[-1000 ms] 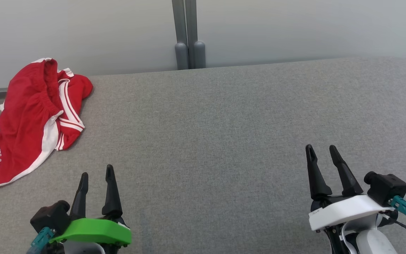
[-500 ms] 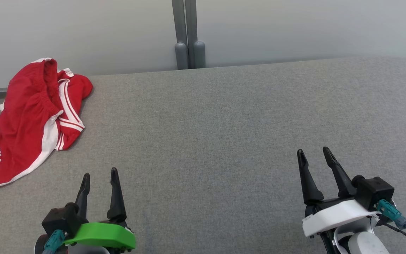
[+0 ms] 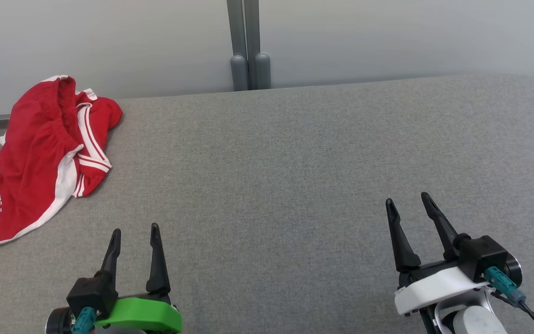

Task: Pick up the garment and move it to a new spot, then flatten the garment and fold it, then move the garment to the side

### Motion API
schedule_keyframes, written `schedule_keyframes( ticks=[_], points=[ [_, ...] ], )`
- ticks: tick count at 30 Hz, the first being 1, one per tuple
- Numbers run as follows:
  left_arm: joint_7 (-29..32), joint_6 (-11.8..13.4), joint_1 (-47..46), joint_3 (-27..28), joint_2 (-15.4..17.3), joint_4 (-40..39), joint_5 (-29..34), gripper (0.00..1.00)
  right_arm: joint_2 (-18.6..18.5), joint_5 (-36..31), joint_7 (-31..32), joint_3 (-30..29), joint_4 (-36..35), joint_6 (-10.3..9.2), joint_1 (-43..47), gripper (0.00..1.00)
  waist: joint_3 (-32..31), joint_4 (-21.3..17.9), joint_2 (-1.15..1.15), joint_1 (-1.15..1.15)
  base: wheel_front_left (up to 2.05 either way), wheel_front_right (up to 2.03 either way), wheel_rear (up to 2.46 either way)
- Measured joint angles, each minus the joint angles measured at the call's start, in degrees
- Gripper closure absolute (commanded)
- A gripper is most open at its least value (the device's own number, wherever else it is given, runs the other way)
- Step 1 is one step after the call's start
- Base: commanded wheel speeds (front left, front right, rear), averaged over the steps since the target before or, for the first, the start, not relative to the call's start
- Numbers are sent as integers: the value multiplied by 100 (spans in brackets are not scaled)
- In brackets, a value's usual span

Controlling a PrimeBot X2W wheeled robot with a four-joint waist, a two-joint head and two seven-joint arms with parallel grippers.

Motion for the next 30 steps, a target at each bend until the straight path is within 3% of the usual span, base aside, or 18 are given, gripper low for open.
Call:
schedule_keyframes(
  ticks=[14, 30],
  points=[
    [-142, 78, 45, -71, 4, -4, 444, 0, -3, -519, -145, 36, -73, 1, 35, 0, -5, 1, 0, 0, 0, 0, 0],
    [-151, 86, 99, -65, 7, 47, 392, 0, -4, -472, -148, 36, -62, 1, 73, 0, -58, 8, 0, 0, 0, 0, 0]
  ],
)
